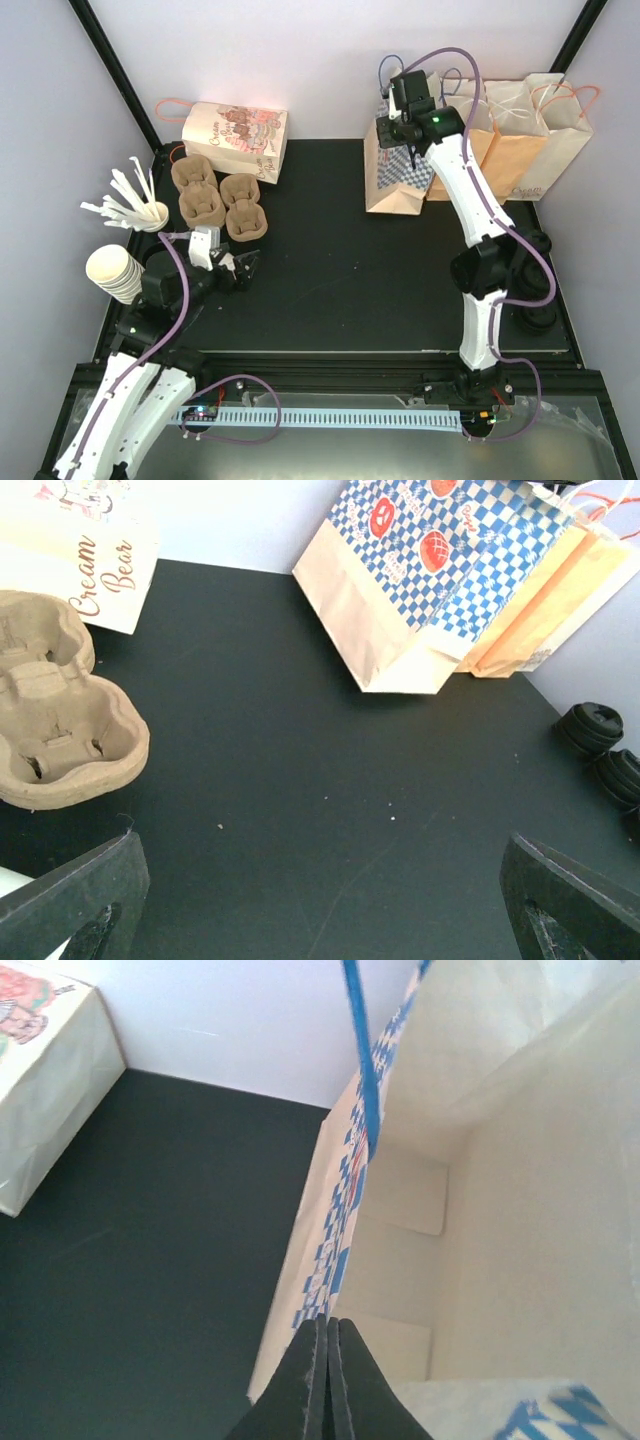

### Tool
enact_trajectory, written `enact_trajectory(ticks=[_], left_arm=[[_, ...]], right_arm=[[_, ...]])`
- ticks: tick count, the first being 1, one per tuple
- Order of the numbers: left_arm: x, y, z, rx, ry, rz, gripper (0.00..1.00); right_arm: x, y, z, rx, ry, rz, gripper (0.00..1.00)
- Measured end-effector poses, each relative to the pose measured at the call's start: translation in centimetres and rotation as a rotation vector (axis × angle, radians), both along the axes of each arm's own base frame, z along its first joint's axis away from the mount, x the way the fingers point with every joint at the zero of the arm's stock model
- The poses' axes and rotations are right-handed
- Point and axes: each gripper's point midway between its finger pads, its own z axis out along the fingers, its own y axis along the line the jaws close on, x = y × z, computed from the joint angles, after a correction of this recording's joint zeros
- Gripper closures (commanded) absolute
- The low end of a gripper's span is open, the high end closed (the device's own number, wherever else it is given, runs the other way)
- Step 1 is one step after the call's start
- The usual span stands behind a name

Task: Pack the takeout coffee

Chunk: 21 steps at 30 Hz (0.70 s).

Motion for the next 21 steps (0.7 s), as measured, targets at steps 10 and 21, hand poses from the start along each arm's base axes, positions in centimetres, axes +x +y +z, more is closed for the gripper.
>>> enact_trajectory(ticks=[10,21], left_arm=[[-1.0,0.0,2.5,-0.039,-0.049,-0.011,0.01],[-1.0,0.0,1.3,-0.194,0.006,0.033,0.01]], right_arm=[[-12.5,5.4,2.6,-0.007,0.003,0.188,0.99],[-23.6,9.1,1.4,0.098,0.059,0.42,0.36]])
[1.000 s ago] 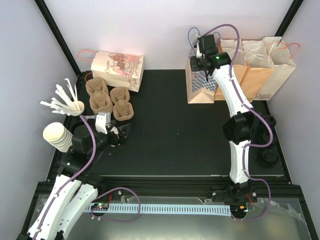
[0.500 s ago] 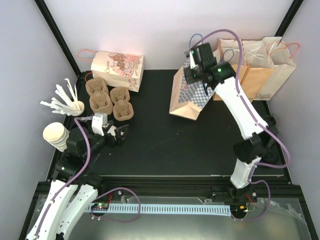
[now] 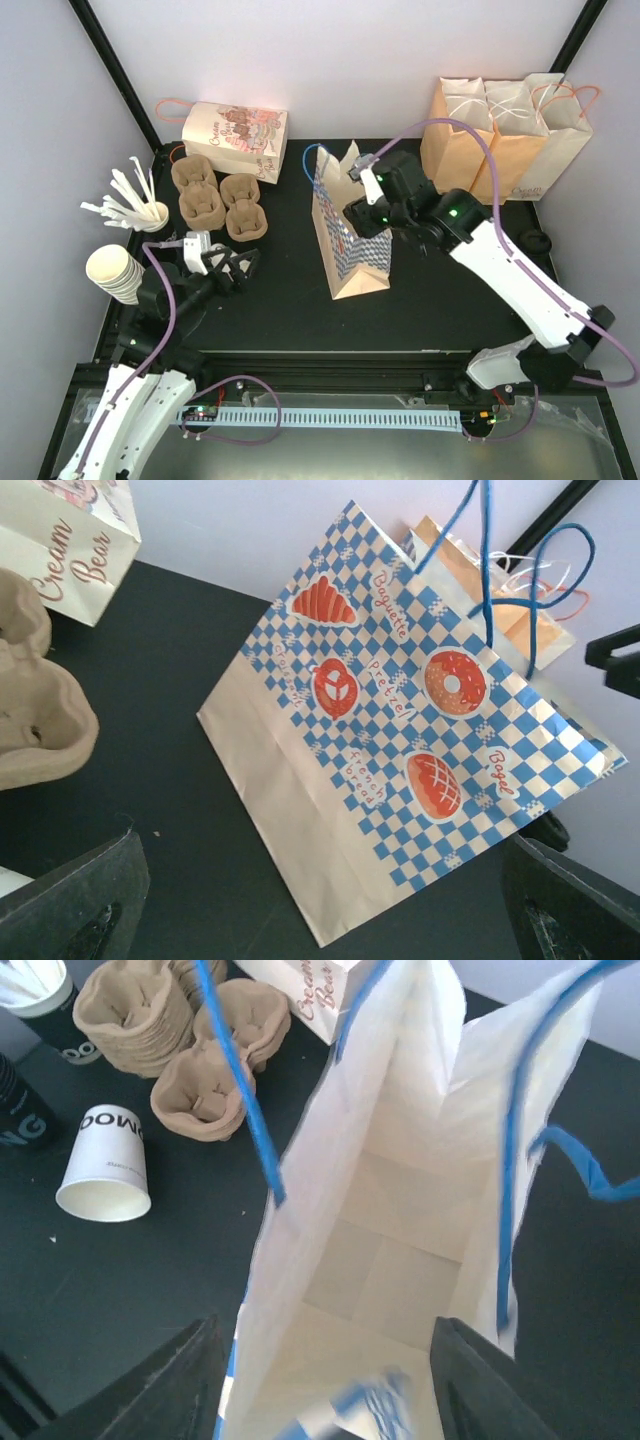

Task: Pack the takeout coffee

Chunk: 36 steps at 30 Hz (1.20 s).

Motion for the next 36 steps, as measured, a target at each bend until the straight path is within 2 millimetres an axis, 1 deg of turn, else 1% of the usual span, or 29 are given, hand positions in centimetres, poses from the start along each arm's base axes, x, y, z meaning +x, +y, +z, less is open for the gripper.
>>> enact_trajectory(ticks=[4,6,8,10,13,18,19,20,21,23,24,25,28,30,33,34,36], left_arm=[[0.2,-0.6,-0.2,-0.042,0.006,-0.022,0.01],[0.3,-0.9,0.1,-0.051,0.0,-0.035,0.01],[0.5,-1.1,0.0,-0.053,0.007,-0.045,0.01],[0.7,-1.4,-0.3,-0.052,0.019,-0.059,0.01],[1.0,-1.7,-0.7,-0.048,0.042,-0.07,0.01],[1.0,-1.9,-0.8,-0.046,0.049,-0.082,0.01],[1.0,-1.9,-0.8,-0.046,0.049,-0.083,0.01],[1.0,-1.9,-0.8,-0.045,0.048,-0.084,0.01],[1.0,-1.9,-0.8,-0.043,0.047,-0.085,0.01],[0.9,-1.9,-0.7,-0.041,0.044,-0.086,0.01],[0.9,-1.9,-0.8,-0.039,0.045,-0.086,0.01],[0.8,-1.9,-0.7,-0.038,0.041,-0.086,0.01],[0.6,-1.8,-0.5,-0.038,0.034,-0.087,0.01],[0.5,-1.8,-0.4,-0.038,0.031,-0.087,0.01],[0.5,-1.8,-0.2,-0.039,0.027,-0.087,0.01],[0.5,-1.8,0.0,-0.04,0.024,-0.087,0.01],[0.5,-1.8,0.3,-0.04,0.019,-0.088,0.01]], right_arm=[[-1.2,-1.8,1.5,0.025,-0.045,-0.02,0.27],[-1.5,-2.6,2.1,0.03,-0.067,-0.043,0.22],[-1.4,-3.4,2.4,0.025,-0.086,-0.074,0.2],[-0.9,-4.0,2.4,0.006,-0.103,-0.119,0.18],[0.4,-4.9,1.7,-0.046,-0.111,-0.195,0.17],[3.9,-4.9,-0.4,-0.147,-0.078,-0.288,0.19],[4.7,-4.8,-0.7,-0.159,-0.072,-0.303,0.22],[5.5,-4.7,-1.0,-0.171,-0.067,-0.318,0.28],[6.2,-4.7,-1.3,-0.182,-0.064,-0.334,0.41],[7.6,-4.6,-1.8,-0.198,-0.055,-0.361,0.77],[8.1,-4.5,-2.1,-0.208,-0.053,-0.366,0.89],[8.7,-4.3,-2.2,-0.217,-0.05,-0.374,0.97],[10.0,-3.7,-2.2,-0.23,-0.05,-0.372,0.99],[10.6,-3.1,-1.4,-0.226,-0.065,-0.358,0.99],[10.8,-2.6,1.2,-0.196,-0.122,-0.32,0.99],[10.5,-2.4,2.3,-0.178,-0.154,-0.297,0.99],[9.3,-2.4,4.9,-0.131,-0.241,-0.248,0.99]])
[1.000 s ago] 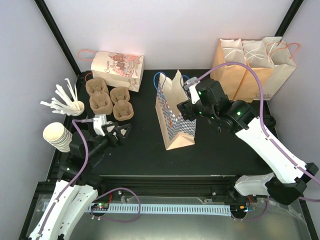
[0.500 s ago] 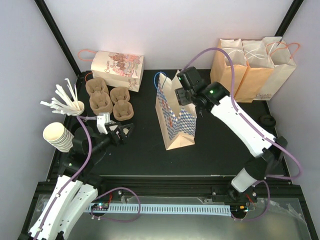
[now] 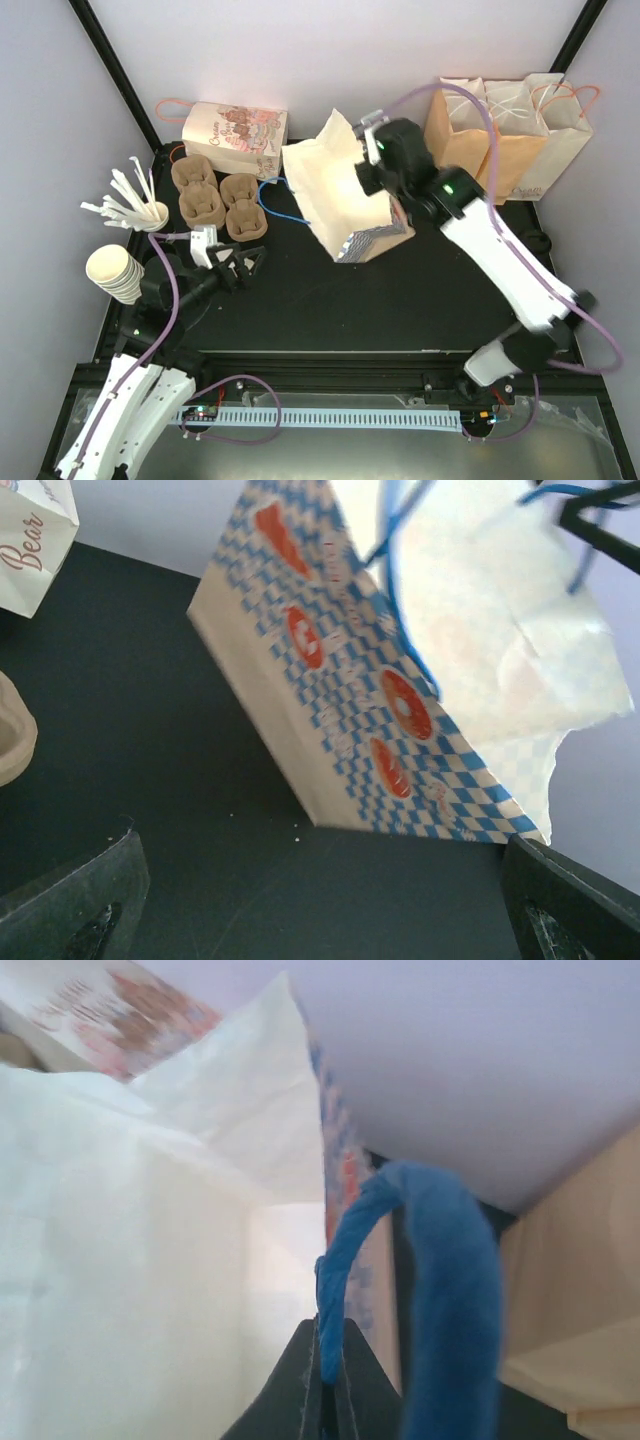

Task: Pack the takeout coffee

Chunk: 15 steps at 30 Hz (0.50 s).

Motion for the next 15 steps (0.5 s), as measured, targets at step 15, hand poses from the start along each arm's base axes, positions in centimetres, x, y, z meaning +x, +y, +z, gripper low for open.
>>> enact_trajectory(ticks=[15], left_arm=[[0.2,0.0,-2.9,0.021,0.044,-0.001,0.01]], right_arm=[[-15.2,-1.5,-5.7,0.072,-0.54,0.568,0.99]])
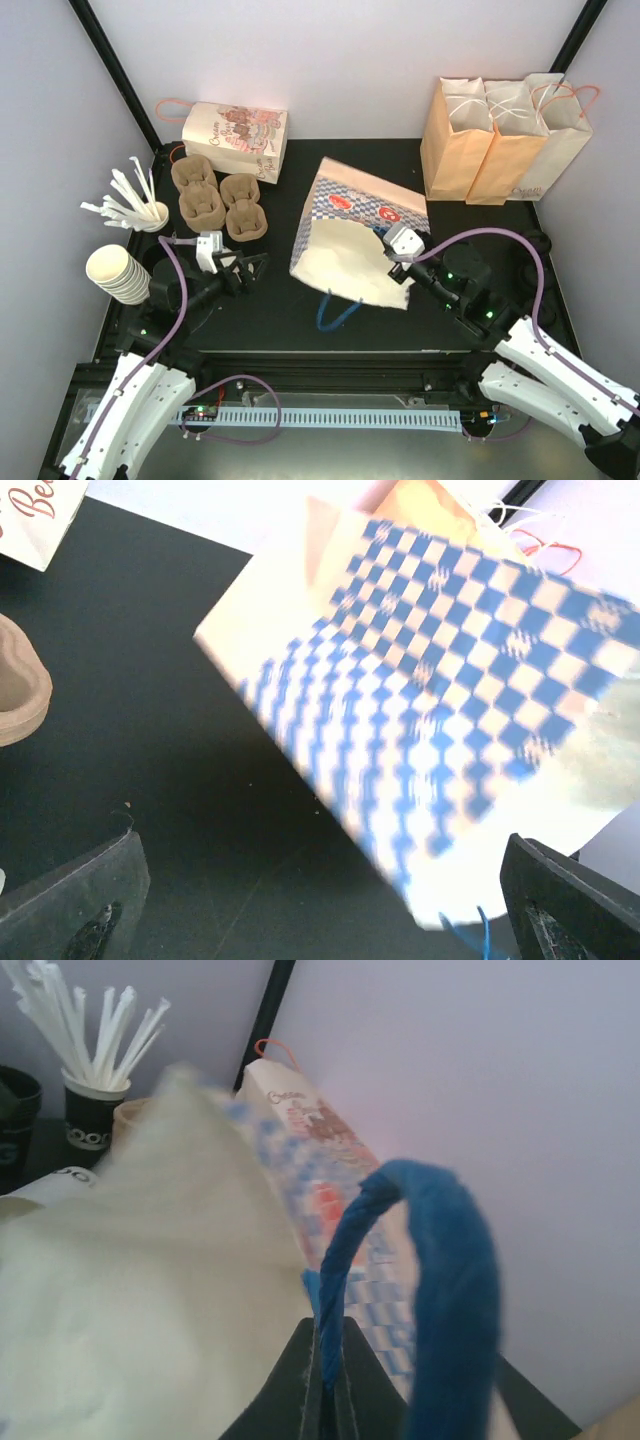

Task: Pack the takeout coffee

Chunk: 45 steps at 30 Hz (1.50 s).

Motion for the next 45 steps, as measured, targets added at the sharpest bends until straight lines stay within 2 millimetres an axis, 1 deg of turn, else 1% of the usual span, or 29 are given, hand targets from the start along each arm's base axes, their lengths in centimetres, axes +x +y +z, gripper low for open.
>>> enact_trajectory(ticks=[1,2,5,8,11,12,14,15,16,18,20,21,22,23,24,25,26,27,28,29,30,33,34,36,38,40,41,43,45], left_arm=[[0.0,0.0,-0.1,0.0,0.001,0.0,0.01],[0.0,0.0,-0.1,0.001,0.001,0.0,0.01],[0.0,0.0,0.0,0.001,-0.001,0.0,0.01],[0.0,0.1,-0.1,0.012,-0.003,0.004,0.01],[0.3,0.5,0.3,0.042,-0.001,0.026,0.01],[0.5,0.8,0.7,0.055,-0.007,0.039,0.01],[0.8,1.3,1.6,0.083,-0.006,0.069,0.01],[1.1,1.6,2.2,0.104,-0.002,0.091,0.01],[1.4,1.9,2.8,0.118,-0.001,0.107,0.01],[2.2,2.4,3.8,0.156,0.011,0.142,0.01],[2.9,2.9,4.4,0.19,0.032,0.171,0.01],[3.4,3.0,4.4,0.206,0.046,0.184,0.01],[3.8,3.1,4.2,0.223,0.065,0.194,0.01],[4.2,3.2,3.8,0.241,0.087,0.202,0.01],[4.7,3.3,3.4,0.259,0.109,0.209,0.01],[5.1,3.4,2.8,0.277,0.134,0.214,0.01],[5.5,3.4,2.2,0.294,0.157,0.219,0.01],[5.9,3.4,1.6,0.311,0.182,0.222,0.01],[6.3,3.5,0.9,0.329,0.204,0.227,0.01],[6.7,3.6,0.4,0.347,0.222,0.232,0.02],[7.1,3.7,-0.1,0.361,0.24,0.237,0.02],[8.4,3.8,-0.9,0.393,0.276,0.253,0.03],[9.0,3.9,-1.0,0.4,0.286,0.262,0.05],[10.0,4.1,-1.5,0.411,0.306,0.282,0.11],[11.1,4.0,-2.1,0.422,0.328,0.291,0.16],[12.4,3.8,-2.7,0.444,0.352,0.286,0.2],[13.1,3.6,-3.0,0.459,0.364,0.278,0.24],[14.6,3.3,-3.7,0.494,0.383,0.267,0.28],[16.3,3.3,-4.5,0.539,0.402,0.266,0.33]], right_arm=[[0.1,-0.2,0.1,0.001,-0.004,-0.012,0.99],[0.3,-0.4,0.7,0.009,-0.012,-0.029,0.99],[1.0,-1.4,3.3,0.048,-0.038,-0.097,0.99],[1.8,-2.1,7.5,0.1,-0.051,-0.161,0.99],[2.8,-1.9,12.4,0.144,-0.039,-0.198,0.99],[3.2,-1.8,13.1,0.142,-0.018,-0.207,0.98],[4.1,-1.3,15.1,0.139,0.033,-0.231,0.94],[4.7,-1.0,15.9,0.142,0.058,-0.244,0.86],[5.2,-0.8,16.4,0.144,0.083,-0.254,0.81],[6.4,-0.5,16.9,0.133,0.15,-0.289,0.8],[7.9,-0.8,16.2,0.126,0.223,-0.34,0.79],[8.6,-1.1,15.6,0.117,0.255,-0.366,0.77],[9.8,-1.7,14.6,0.108,0.301,-0.41,0.76],[10.7,-2.1,13.8,0.103,0.331,-0.44,0.72],[11.9,-2.8,12.5,0.092,0.372,-0.482,0.61],[13.3,-3.6,10.6,0.074,0.425,-0.53,0.5],[14.2,-4.0,9.2,0.066,0.467,-0.56,0.42],[15.1,-4.6,7.7,0.053,0.509,-0.593,0.35],[15.8,-5.0,6.3,0.032,0.546,-0.617,0.32],[16.5,-5.5,4.7,0.009,0.584,-0.641,0.29],[16.8,-5.8,3.5,-0.005,0.614,-0.659,0.27],[16.6,-6.0,1.5,-0.028,0.664,-0.675,0.26],[16.2,-6.1,1.2,-0.032,0.671,-0.674,0.26],[15.1,-6.5,0.8,-0.028,0.674,-0.669,0.26],[13.8,-7.2,1.3,-0.011,0.658,-0.666,0.26],[12.0,-8.1,2.7,0.029,0.622,-0.653,0.25],[11.3,-8.4,3.3,0.046,0.607,-0.646,0.25],[9.5,-9.2,5.4,0.106,0.557,-0.619,0.23],[7.9,-9.6,7.1,0.164,0.522,-0.584,0.21]])
